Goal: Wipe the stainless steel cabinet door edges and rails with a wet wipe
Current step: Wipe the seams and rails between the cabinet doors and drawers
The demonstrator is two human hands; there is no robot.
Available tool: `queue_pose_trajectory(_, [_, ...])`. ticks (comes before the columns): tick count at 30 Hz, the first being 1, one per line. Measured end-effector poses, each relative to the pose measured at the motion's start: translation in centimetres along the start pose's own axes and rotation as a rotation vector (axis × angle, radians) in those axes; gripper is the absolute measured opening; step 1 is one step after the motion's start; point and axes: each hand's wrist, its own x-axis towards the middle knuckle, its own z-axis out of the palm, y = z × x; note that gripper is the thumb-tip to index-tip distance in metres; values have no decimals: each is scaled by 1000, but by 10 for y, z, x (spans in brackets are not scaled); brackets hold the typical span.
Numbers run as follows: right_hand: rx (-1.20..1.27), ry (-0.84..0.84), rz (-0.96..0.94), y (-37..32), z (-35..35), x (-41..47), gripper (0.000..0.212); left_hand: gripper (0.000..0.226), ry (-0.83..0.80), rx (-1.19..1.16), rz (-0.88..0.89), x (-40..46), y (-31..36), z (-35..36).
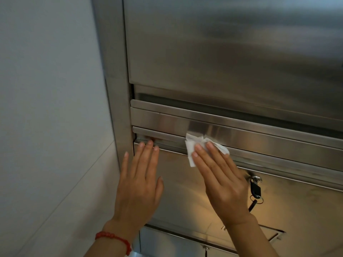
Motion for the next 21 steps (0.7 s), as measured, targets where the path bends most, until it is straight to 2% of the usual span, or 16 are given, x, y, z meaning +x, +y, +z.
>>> queue_pose_trajectory(6, [24,-9,-68,-1,3,10,31,53,58,-20,-3,2,9,1])
queue_pose_trajectory(11, [40,-5,-6,8,-2,-4,30,50,78,-39,39,6,15,2])
queue_pose_trajectory(17, [28,-13,-54,6,0,4,32,53,64,-33,19,3,20,3])
queue_pose_trajectory(21, [17,-2,-11,8,-2,-4,31,53,48,-21,24,1,19,3])
